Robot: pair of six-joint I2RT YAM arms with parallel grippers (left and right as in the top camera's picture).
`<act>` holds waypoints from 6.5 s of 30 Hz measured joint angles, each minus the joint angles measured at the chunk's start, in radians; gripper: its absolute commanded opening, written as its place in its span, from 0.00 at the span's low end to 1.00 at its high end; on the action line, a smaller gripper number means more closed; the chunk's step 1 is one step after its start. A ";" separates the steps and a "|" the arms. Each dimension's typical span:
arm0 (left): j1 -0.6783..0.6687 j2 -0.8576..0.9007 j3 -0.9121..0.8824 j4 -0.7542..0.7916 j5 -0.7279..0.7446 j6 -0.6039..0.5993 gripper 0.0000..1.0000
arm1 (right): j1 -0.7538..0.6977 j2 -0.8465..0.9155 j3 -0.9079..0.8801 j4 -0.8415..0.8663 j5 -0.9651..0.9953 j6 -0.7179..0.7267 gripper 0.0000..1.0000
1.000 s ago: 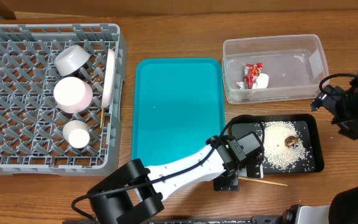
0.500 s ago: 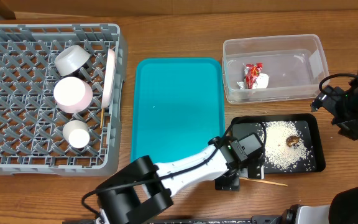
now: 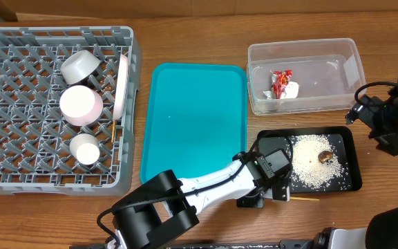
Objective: Sort waste into correct bins and load items into the dishwasher
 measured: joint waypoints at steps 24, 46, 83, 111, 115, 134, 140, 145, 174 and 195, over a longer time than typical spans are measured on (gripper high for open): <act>0.000 -0.095 0.172 -0.350 0.015 -0.102 0.04 | 0.000 0.000 0.000 -0.008 0.000 -0.003 0.89; 0.636 -0.332 0.183 -0.389 -0.024 -0.308 0.04 | 0.000 0.000 0.000 -0.006 0.000 -0.004 0.89; 1.180 -0.269 0.193 -0.467 -0.160 -0.480 0.09 | 0.000 0.000 0.000 -0.007 0.000 -0.007 0.89; 1.178 -0.623 0.174 -0.435 0.031 -0.505 1.00 | 0.416 0.000 0.001 0.361 -0.217 -0.211 1.00; 1.178 -0.687 0.079 -0.445 0.038 -0.498 1.00 | 0.429 0.000 0.001 0.332 -0.206 -0.194 1.00; 1.178 -1.539 -0.326 -0.326 0.110 -0.578 1.00 | 0.425 -0.795 -0.403 0.415 -0.078 -0.187 1.00; 1.178 -1.539 -0.332 -0.372 0.110 -0.592 1.00 | 0.425 -0.811 -0.406 0.375 -0.077 -0.187 1.00; 1.178 -1.539 -0.332 -0.406 0.110 -0.592 1.00 | 0.425 -0.811 -0.409 0.375 -0.077 -0.187 1.00; 1.178 -1.539 -0.339 -0.448 0.113 -0.592 1.00 | 0.397 -1.560 -1.460 1.424 -0.161 -0.348 1.00; 1.178 -1.539 -0.339 -0.448 0.113 -0.592 1.00 | 0.359 -1.560 -1.480 1.394 -0.129 -0.354 1.00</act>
